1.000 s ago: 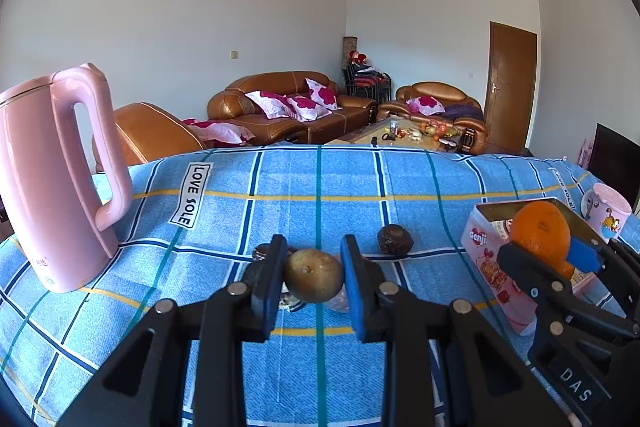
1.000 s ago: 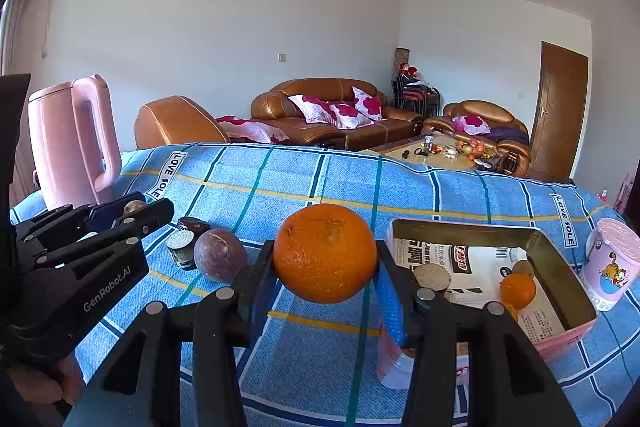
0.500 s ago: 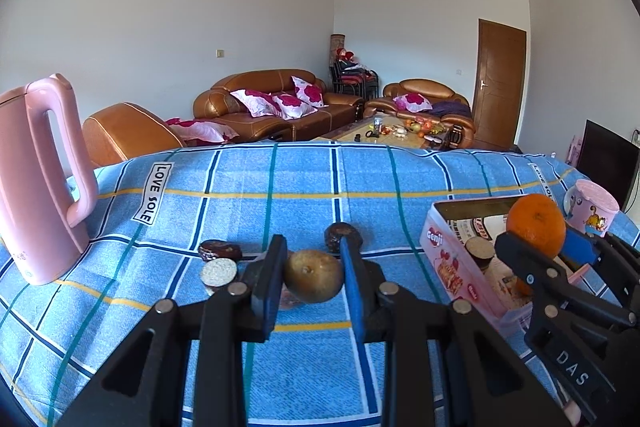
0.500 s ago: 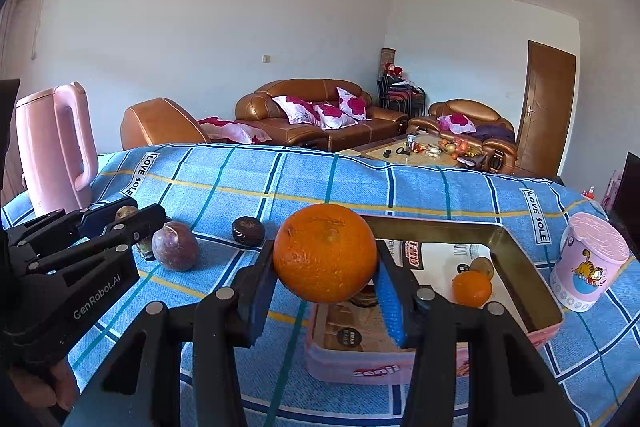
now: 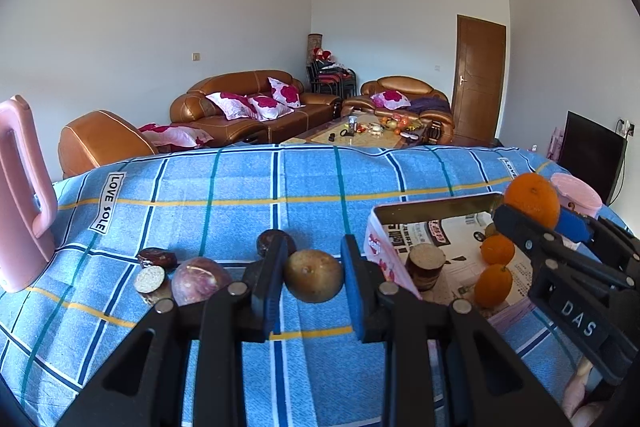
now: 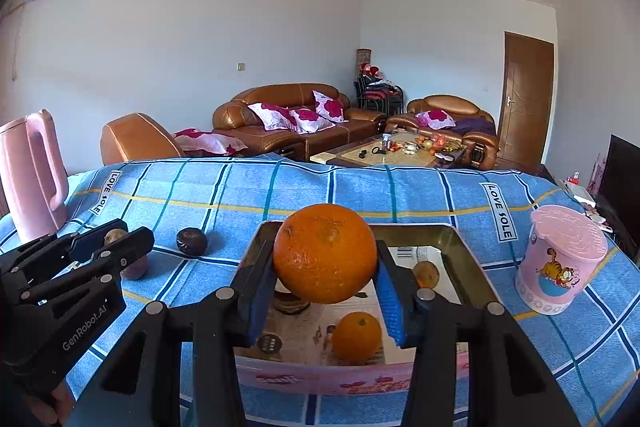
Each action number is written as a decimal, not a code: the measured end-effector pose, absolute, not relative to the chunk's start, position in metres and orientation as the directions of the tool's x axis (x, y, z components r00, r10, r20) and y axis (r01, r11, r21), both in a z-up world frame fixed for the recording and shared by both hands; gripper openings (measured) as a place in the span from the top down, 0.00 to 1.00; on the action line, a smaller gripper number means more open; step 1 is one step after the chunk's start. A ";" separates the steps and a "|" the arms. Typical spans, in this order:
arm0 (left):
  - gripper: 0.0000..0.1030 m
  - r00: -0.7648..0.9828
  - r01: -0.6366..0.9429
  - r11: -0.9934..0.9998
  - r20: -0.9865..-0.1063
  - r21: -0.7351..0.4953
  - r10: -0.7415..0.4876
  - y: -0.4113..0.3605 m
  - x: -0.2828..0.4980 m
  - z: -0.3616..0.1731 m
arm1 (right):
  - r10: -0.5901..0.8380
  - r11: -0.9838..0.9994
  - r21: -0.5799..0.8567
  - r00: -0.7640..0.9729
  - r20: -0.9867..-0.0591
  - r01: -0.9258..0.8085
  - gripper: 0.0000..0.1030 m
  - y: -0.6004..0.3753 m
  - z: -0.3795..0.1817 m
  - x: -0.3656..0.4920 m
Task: Organize fruits
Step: 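Carry the orange and the potato over the pink tin with both tools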
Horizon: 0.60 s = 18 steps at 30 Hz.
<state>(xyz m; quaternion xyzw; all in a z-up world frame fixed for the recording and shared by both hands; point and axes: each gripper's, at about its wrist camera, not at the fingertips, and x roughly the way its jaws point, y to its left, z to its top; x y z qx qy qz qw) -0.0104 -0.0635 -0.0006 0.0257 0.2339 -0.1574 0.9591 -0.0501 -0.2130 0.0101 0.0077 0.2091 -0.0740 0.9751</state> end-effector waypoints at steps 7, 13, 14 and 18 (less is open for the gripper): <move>0.72 0.830 0.350 0.937 -0.455 -0.024 -0.321 -0.088 -0.012 0.001 | -0.183 0.978 0.018 0.895 -0.407 0.209 0.53 -0.248 0.014 -0.051; 0.72 0.814 0.389 0.921 -0.458 -0.024 -0.356 -0.114 -0.012 0.001 | -0.229 0.962 0.041 0.884 -0.408 0.269 0.53 -0.281 0.016 -0.051; 0.72 0.811 0.398 0.917 -0.459 -0.023 -0.363 -0.120 -0.012 0.002 | -0.239 0.959 0.042 0.881 -0.408 0.279 0.53 -0.286 0.016 -0.052; 0.72 0.799 0.432 0.902 -0.456 -0.018 -0.392 -0.143 -0.015 0.002 | -0.277 0.945 0.050 0.869 -0.411 0.325 0.53 -0.310 0.017 -0.052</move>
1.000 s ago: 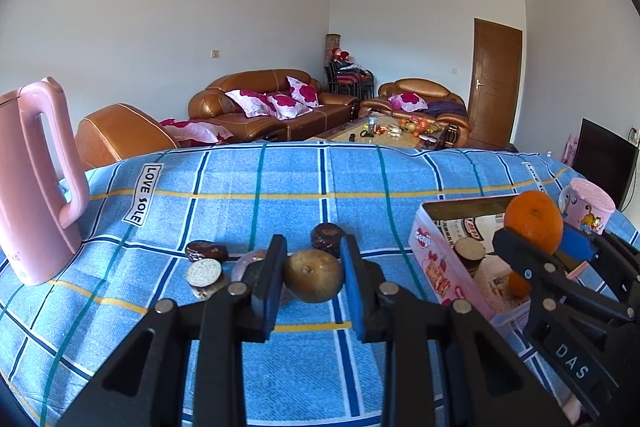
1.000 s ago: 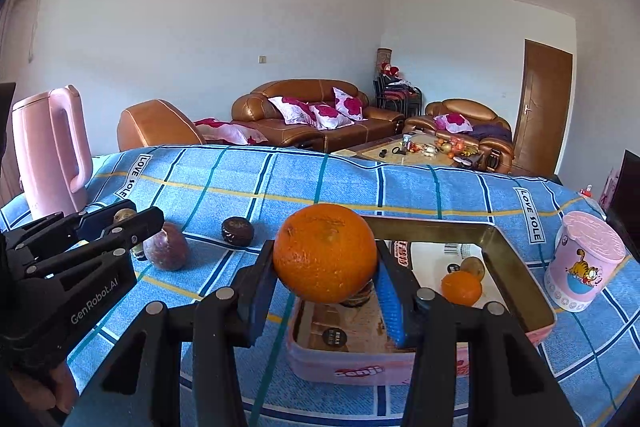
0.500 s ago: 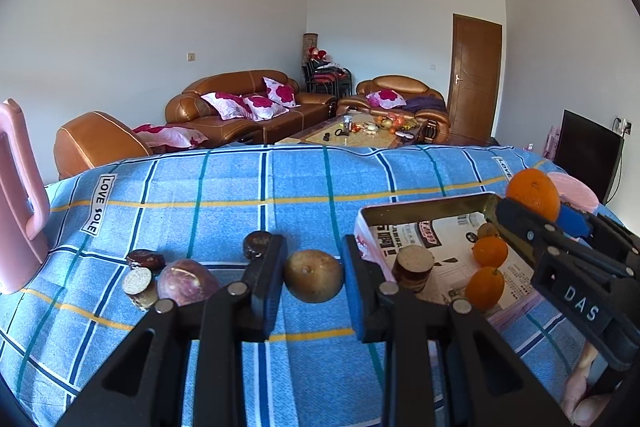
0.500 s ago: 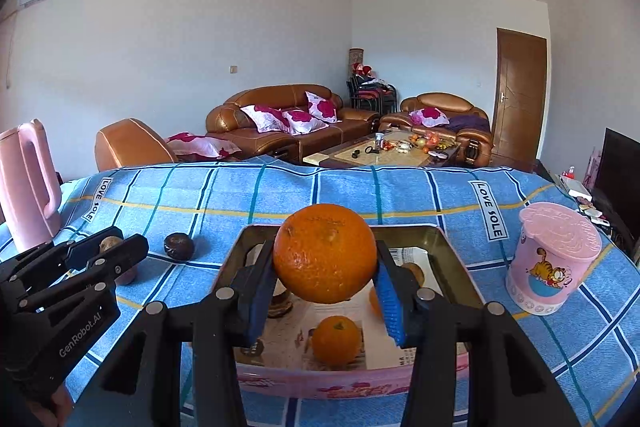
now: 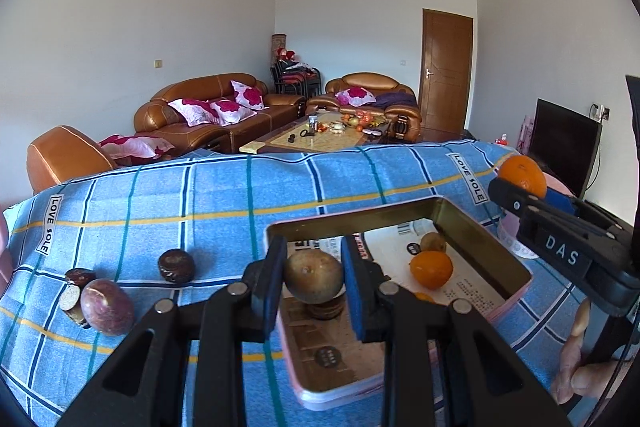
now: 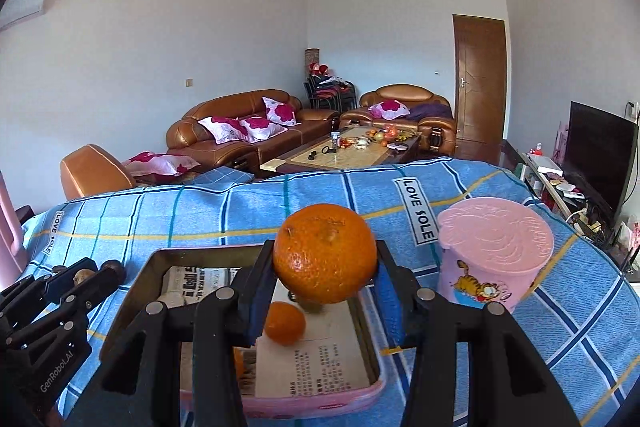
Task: Organize fruits
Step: 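Carry the orange and the potato over the pink tin with both tools, then lower the orange into the tin and open the right tool while the left tool releases the potato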
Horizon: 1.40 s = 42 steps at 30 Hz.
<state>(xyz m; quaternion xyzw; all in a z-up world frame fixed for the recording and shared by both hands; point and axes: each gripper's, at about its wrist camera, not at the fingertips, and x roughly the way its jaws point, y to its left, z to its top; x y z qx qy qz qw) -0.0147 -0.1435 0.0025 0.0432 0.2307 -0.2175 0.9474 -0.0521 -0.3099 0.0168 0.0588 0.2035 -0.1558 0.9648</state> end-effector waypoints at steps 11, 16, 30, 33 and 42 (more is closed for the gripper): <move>0.72 0.773 0.457 0.889 -0.509 0.033 -0.378 -0.191 -0.010 -0.004 | -0.289 0.937 0.039 0.835 -0.468 0.347 0.53 -0.333 0.009 -0.037; 0.72 0.772 0.427 0.903 -0.538 0.047 -0.337 -0.190 -0.003 -0.008 | -0.254 0.949 0.032 0.825 -0.505 0.312 0.53 -0.328 0.004 -0.031; 0.72 0.753 0.408 0.912 -0.583 0.048 -0.306 -0.187 0.002 -0.013 | -0.206 0.971 -0.021 0.785 -0.585 0.239 0.52 -0.310 -0.011 -0.014; 0.72 0.751 0.403 0.914 -0.587 0.047 -0.302 -0.186 0.003 -0.014 | -0.204 0.971 -0.020 0.786 -0.584 0.237 0.52 -0.310 -0.011 -0.013; 0.72 0.745 0.384 0.923 -0.601 0.033 -0.289 -0.184 0.007 -0.015 | -0.161 0.983 -0.021 0.798 -0.581 0.183 0.52 -0.300 -0.010 -0.006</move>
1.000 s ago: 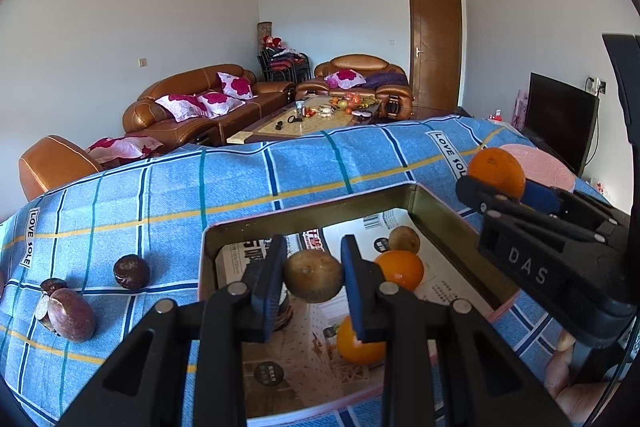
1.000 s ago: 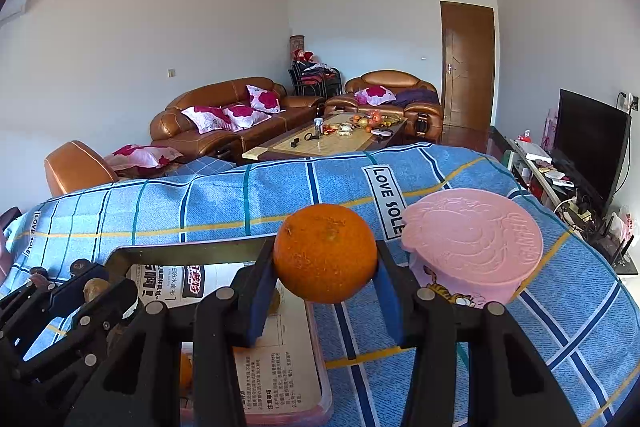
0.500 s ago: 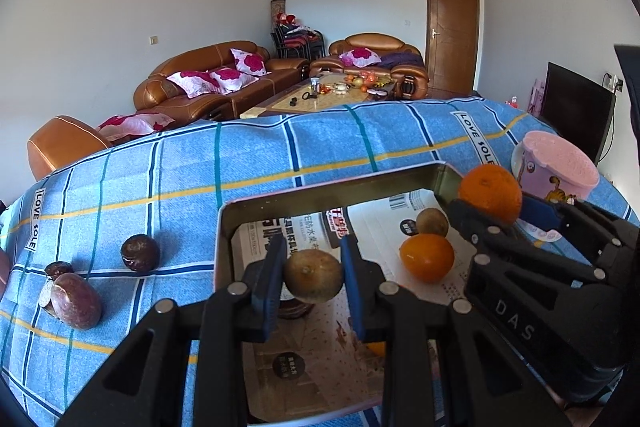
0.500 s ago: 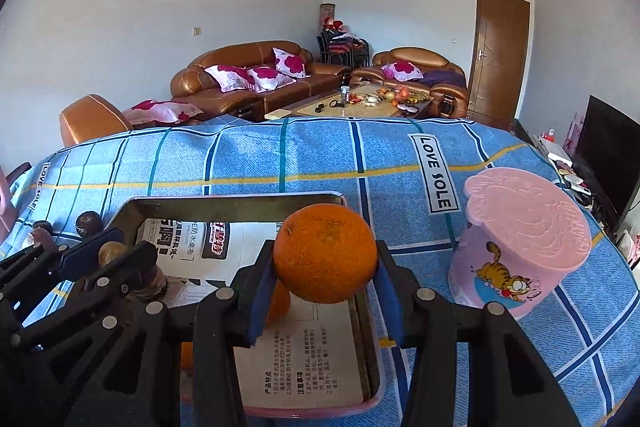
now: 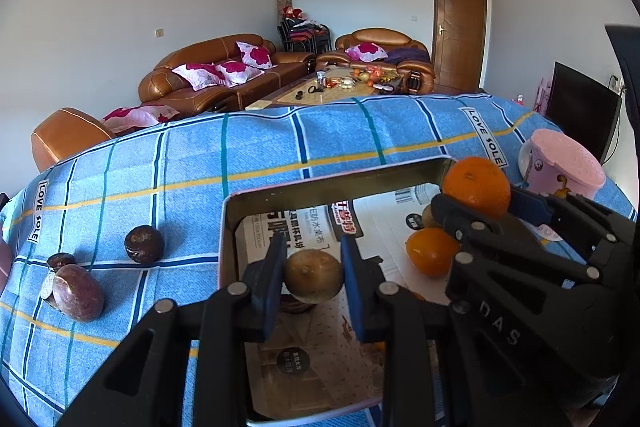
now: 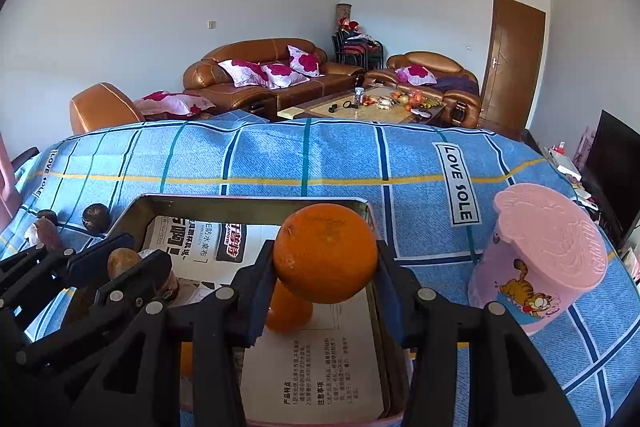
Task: Organize fruits
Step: 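Lower the orange into the tin and open the right tool while the left tool releases the potato, then lift both tools out of the tin toward the remaining items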
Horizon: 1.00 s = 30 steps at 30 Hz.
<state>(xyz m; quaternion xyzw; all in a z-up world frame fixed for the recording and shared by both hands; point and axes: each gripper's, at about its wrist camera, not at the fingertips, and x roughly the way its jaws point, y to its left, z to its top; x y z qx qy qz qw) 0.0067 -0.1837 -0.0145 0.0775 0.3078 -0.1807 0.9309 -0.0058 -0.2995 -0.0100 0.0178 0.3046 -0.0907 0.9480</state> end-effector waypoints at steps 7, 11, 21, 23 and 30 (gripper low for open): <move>0.72 0.741 0.380 0.925 -0.605 0.020 -0.291 -0.181 0.008 -0.015 | -0.044 0.985 0.103 0.779 -0.626 0.138 0.52 -0.310 -0.018 0.000; 0.72 0.737 0.379 0.925 -0.608 0.009 -0.296 -0.180 0.009 -0.015 | 0.014 0.978 0.172 0.782 -0.623 0.120 0.51 -0.314 -0.020 -0.001; 0.59 0.752 0.358 0.933 -0.601 0.026 -0.272 -0.180 0.007 -0.015 | 0.002 0.955 0.262 0.887 -0.462 0.135 0.35 -0.324 0.006 -0.034; 0.34 0.765 0.337 0.941 -0.590 0.028 -0.257 -0.177 0.006 -0.013 | -0.048 0.951 0.257 0.901 -0.432 0.173 0.34 -0.330 0.010 -0.041; 0.02 0.808 0.322 0.947 -0.527 0.022 -0.262 -0.170 -0.005 -0.006 | -0.151 0.928 0.255 0.901 -0.408 0.271 0.30 -0.344 0.014 -0.050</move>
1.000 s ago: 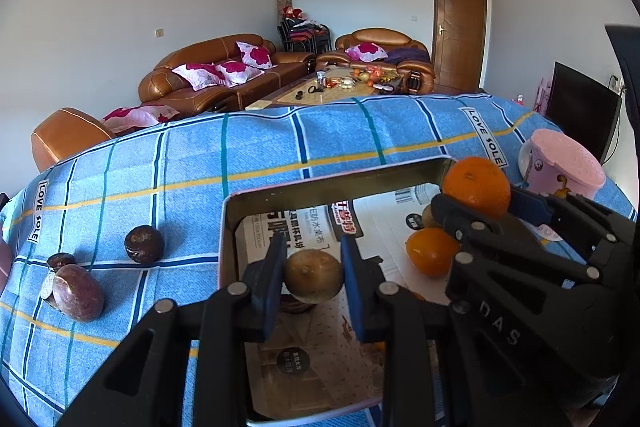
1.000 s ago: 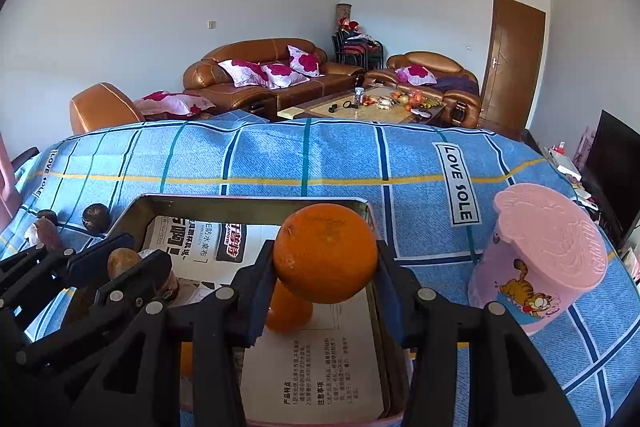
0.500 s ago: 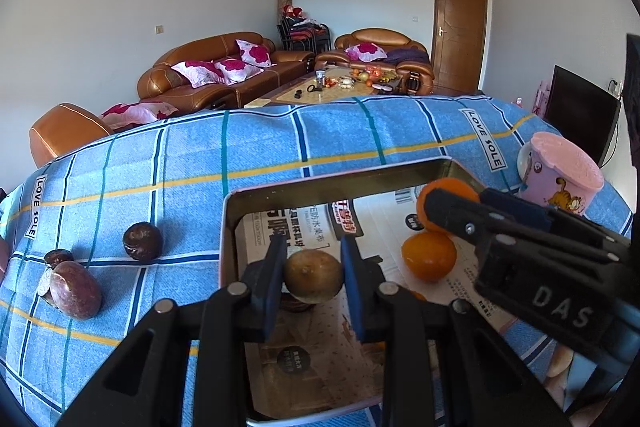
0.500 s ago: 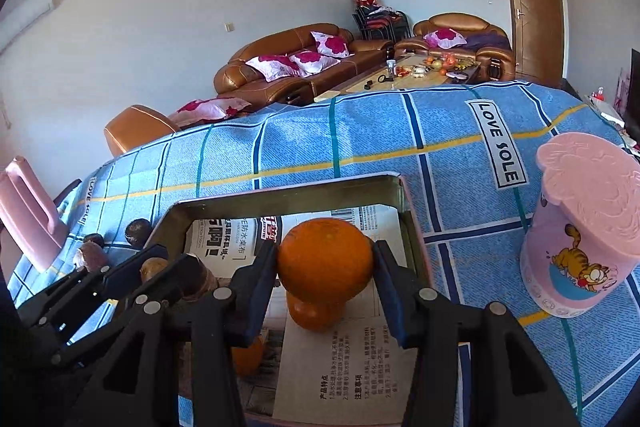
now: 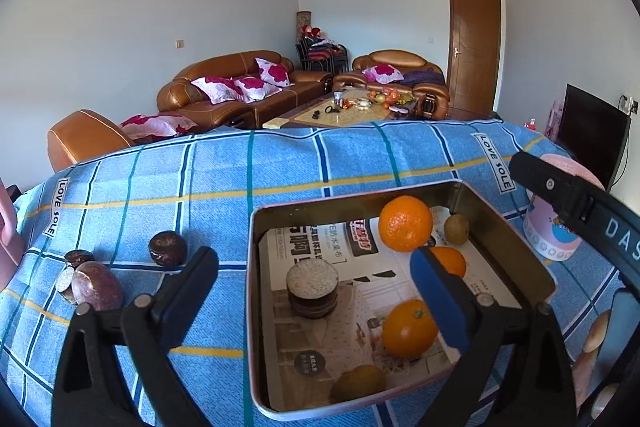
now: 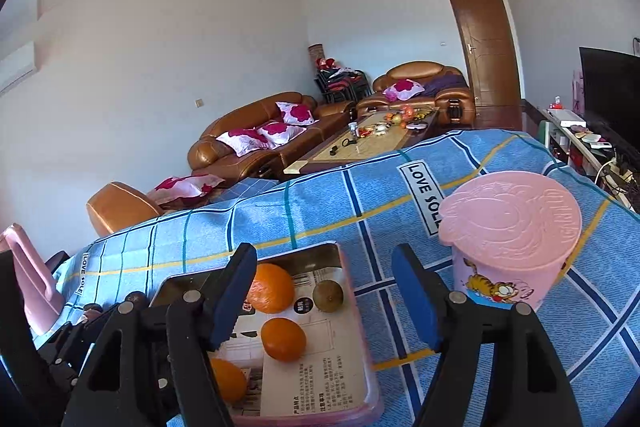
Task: Organize fruits
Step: 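Lift both tools out of the tin toward the remaining items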
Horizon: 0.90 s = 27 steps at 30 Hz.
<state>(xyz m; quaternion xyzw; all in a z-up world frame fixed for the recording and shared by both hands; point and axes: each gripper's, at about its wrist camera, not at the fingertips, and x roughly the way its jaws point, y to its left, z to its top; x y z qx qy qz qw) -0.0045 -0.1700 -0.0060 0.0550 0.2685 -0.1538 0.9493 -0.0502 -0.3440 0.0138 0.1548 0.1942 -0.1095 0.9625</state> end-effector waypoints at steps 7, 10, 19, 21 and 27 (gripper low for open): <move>0.00 0.832 0.306 0.952 -0.489 0.007 -0.264 -0.162 -0.009 -0.001 | -0.262 0.929 0.169 0.909 -0.325 0.328 0.27 -0.334 0.016 -0.060; 0.00 0.851 0.283 0.958 -0.471 0.043 -0.231 -0.161 -0.011 0.000 | -0.285 0.933 0.136 0.915 -0.286 0.333 0.20 -0.327 0.017 -0.063; 0.00 0.870 0.241 0.969 -0.454 0.048 -0.194 -0.149 -0.011 0.002 | -0.305 0.936 0.089 0.911 -0.279 0.341 0.20 -0.316 0.017 -0.065; 0.00 0.870 0.236 0.971 -0.453 0.040 -0.193 -0.146 -0.011 0.002 | -0.317 0.931 0.090 0.906 -0.281 0.354 0.20 -0.316 0.017 -0.067; 0.00 0.882 0.240 0.968 -0.433 0.073 -0.186 -0.142 -0.020 0.002 | -0.335 0.922 0.097 0.900 -0.278 0.374 0.20 -0.312 0.017 -0.079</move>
